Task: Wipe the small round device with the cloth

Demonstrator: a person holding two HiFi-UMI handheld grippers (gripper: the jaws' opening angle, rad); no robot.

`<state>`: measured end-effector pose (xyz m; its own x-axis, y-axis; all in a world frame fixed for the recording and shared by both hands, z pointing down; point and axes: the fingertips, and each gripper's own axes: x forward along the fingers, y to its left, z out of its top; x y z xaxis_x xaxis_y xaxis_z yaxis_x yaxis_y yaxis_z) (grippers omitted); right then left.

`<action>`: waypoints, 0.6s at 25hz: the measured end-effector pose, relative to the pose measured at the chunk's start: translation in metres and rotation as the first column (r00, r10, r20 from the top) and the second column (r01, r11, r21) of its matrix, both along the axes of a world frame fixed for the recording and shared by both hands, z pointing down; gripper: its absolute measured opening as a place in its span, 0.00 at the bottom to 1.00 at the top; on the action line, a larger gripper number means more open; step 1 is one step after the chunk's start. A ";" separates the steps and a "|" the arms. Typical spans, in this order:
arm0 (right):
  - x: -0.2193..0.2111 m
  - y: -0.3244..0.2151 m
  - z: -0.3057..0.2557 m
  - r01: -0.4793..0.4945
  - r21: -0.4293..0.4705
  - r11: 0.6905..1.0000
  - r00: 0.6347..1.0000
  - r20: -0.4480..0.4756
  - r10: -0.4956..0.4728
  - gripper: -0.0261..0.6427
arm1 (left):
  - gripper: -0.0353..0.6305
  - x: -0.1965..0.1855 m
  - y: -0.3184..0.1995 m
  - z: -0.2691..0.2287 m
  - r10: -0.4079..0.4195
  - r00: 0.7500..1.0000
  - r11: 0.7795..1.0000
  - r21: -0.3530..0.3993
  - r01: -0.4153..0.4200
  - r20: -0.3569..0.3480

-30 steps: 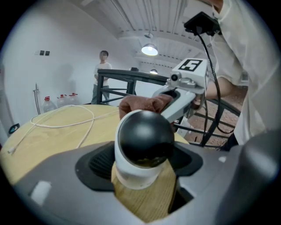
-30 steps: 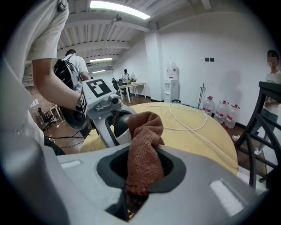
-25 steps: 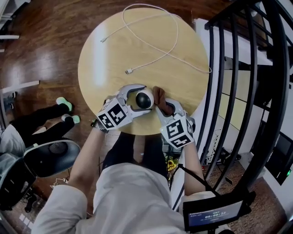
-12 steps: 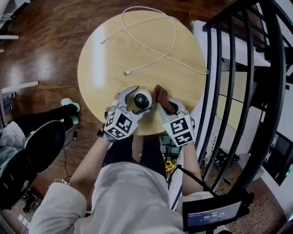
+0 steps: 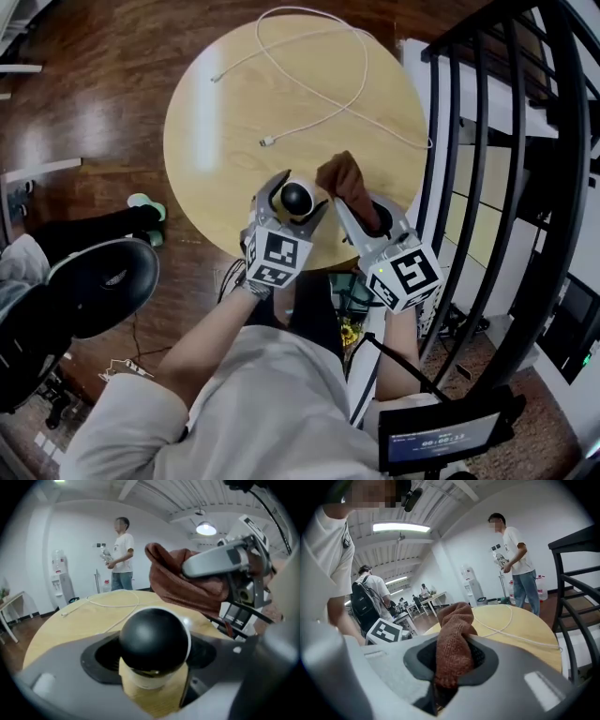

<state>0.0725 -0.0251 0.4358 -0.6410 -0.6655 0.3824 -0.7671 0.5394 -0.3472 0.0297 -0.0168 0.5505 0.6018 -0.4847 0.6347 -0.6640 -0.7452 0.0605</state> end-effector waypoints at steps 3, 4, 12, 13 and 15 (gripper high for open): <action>-0.014 0.001 -0.010 0.084 0.020 0.996 0.996 -0.011 -0.084 0.14 | 0.62 0.001 0.001 -0.003 0.117 0.993 0.992 0.040 -0.117 -0.006; -0.019 0.003 -0.012 0.122 0.026 0.992 0.992 -0.020 -0.121 0.14 | 0.62 0.000 0.003 -0.005 0.165 0.986 0.985 0.050 -0.163 -0.025; -0.049 0.026 0.001 0.382 -0.008 0.924 0.910 -0.168 -0.378 0.14 | 0.62 -0.001 0.036 -0.009 0.647 0.757 0.762 0.094 -0.641 -0.087; -0.051 0.030 0.006 0.404 -0.022 0.915 0.895 -0.197 -0.400 0.14 | 0.62 0.000 0.037 -0.010 0.665 0.742 0.746 0.097 -0.658 -0.079; -0.058 0.039 0.018 0.450 -0.056 0.891 0.854 -0.263 -0.448 0.14 | 0.62 0.000 0.039 -0.010 0.674 0.735 0.738 0.095 -0.668 -0.073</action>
<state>0.0145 0.0141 0.4534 -0.7483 -0.3328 0.5738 -0.5024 0.8492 -0.1628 0.0296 0.0220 0.5404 0.8409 0.0346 0.5400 0.0167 -0.9991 0.0381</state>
